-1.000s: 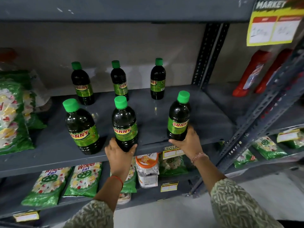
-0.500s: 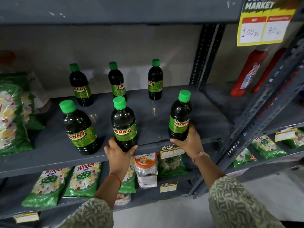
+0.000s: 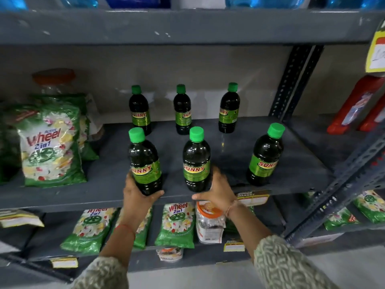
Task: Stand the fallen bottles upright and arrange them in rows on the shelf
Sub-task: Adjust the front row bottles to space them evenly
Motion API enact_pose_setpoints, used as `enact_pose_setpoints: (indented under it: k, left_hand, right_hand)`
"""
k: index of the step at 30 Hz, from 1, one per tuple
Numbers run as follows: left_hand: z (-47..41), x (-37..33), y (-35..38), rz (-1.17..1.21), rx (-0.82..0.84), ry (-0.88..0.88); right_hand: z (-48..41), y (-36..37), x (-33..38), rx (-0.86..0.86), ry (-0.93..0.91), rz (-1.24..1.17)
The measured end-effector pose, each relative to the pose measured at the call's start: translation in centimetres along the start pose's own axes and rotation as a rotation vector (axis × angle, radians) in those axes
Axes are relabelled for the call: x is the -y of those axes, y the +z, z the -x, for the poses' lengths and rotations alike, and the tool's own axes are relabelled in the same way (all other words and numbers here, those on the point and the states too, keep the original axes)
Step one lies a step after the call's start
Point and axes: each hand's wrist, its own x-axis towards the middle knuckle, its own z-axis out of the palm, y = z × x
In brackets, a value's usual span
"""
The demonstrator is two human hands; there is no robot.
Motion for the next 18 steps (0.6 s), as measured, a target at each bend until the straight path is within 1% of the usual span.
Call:
enact_pose_setpoints:
  k: [2, 5, 12, 18]
  left_hand:
    - [-0.6, 0.2, 0.0, -0.067, 0.003, -0.004]
    - [-0.8, 0.8, -0.5, -0.095, 0.003, -0.007]
    - [-1.5, 2.6, -3.2, -0.115, -0.029, -0.035]
    - [-1.5, 2.5, -3.8, -0.110, 0.050, -0.033]
  right_hand:
    - [-0.7, 0.6, 0.1, -0.024, 0.028, 0.000]
    - [-0.8, 1.1, 0.0, -0.084, 0.050, -0.022]
    - [-0.4, 1.7, 0.7, -0.100, 0.007, 0.021]
    - [-0.5, 1.8, 0.8, -0.097, 0.013, 0.039]
